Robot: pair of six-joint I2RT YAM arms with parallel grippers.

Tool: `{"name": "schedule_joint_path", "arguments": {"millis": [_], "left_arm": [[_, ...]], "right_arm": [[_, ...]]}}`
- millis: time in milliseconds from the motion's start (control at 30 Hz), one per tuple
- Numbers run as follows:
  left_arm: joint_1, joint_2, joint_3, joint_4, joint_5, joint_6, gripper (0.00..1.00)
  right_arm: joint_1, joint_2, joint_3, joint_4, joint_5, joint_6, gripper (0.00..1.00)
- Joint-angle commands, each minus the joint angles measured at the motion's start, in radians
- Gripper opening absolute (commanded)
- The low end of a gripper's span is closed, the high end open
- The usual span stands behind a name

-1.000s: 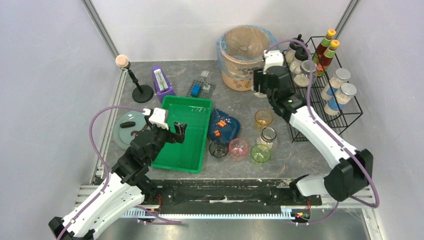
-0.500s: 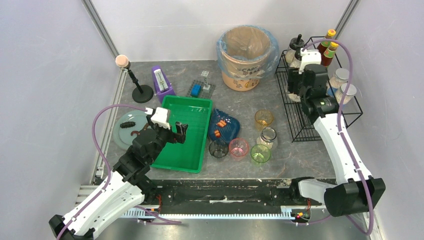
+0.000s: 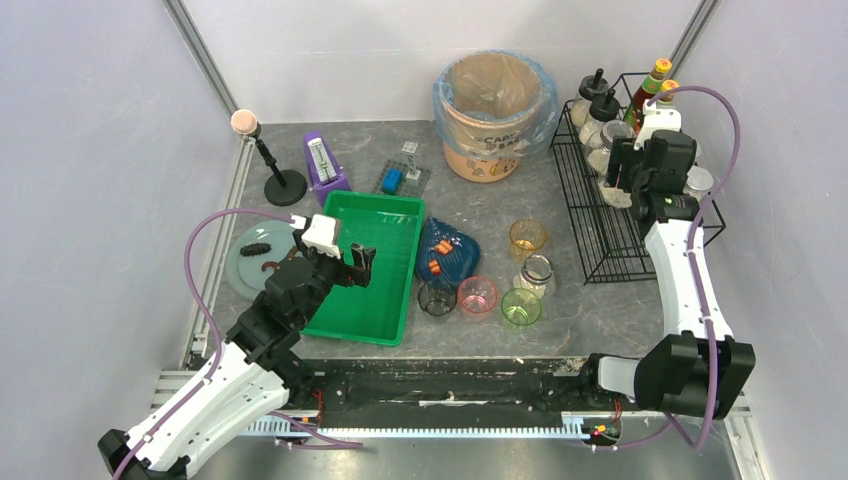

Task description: Clear the kitchen counter

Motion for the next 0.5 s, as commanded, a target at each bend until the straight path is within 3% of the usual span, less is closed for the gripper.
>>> {"name": "schedule_joint_path", "arguments": {"millis": [0,400,467], "left_arm": [[-0.007,0.003,0.021,0.019,0.002,-0.027,0.91],[-0.006,0.007,0.017,0.025,-0.013,-0.006,0.91],[-0.007,0.007,0.015,0.027,-0.014,-0.005,0.91]], "right_arm": [[-0.031,0.016,-0.031,0.157,-0.092,-0.007,0.18],[-0.05,0.07,-0.079,0.265,-0.158,0.042,0.23],[-0.05,0.076,-0.068,0.257,-0.165,0.053,0.3]]}}
